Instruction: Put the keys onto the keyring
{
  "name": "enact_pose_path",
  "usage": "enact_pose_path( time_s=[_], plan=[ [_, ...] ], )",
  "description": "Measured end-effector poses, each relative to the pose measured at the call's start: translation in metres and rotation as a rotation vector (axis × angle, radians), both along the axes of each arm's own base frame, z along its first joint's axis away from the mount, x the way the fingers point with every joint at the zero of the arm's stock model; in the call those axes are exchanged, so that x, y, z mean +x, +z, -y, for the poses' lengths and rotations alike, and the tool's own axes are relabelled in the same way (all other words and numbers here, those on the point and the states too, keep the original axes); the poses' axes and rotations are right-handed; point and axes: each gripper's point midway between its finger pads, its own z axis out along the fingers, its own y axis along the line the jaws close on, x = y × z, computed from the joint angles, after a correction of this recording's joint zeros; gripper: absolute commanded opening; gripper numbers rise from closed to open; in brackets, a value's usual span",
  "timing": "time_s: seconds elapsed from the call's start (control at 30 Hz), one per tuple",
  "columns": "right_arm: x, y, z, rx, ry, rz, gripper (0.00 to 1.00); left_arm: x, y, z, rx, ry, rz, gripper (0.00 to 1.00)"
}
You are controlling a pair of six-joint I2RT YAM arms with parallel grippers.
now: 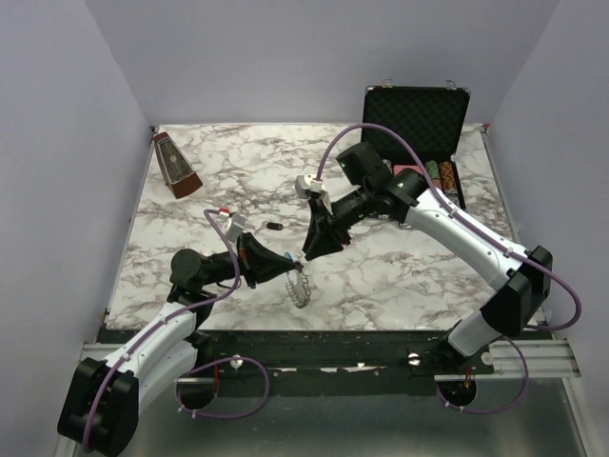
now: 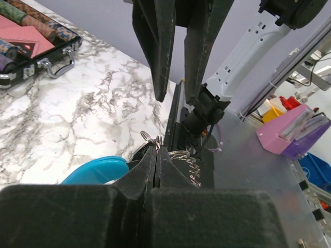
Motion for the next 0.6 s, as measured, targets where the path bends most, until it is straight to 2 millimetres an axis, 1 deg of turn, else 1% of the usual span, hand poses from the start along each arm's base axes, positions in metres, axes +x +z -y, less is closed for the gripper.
enact_pose_path(
  time_s=[0.17,0.27,0.37,0.47,0.6],
  plan=[
    [-0.001,-0.006,0.001,-0.029,-0.011,-0.04,0.33,0.008,-0.003,-0.001,0.002,0.046,-0.005,0.0],
    [0.001,-0.015,-0.002,-0.053,-0.017,-0.071,0.33,0.01,-0.005,-0.002,0.004,0.061,-0.016,0.0],
    [0.003,-0.026,-0.005,-0.082,-0.022,-0.109,0.33,0.011,-0.004,-0.003,-0.001,0.076,-0.01,0.0],
    [0.004,-0.033,-0.006,-0.101,-0.027,-0.134,0.32,0.012,-0.002,-0.003,-0.005,0.084,-0.006,0.0],
    [0.003,-0.037,-0.008,-0.112,-0.025,-0.15,0.31,0.013,-0.002,-0.003,-0.006,0.091,-0.003,0.0]
  ],
)
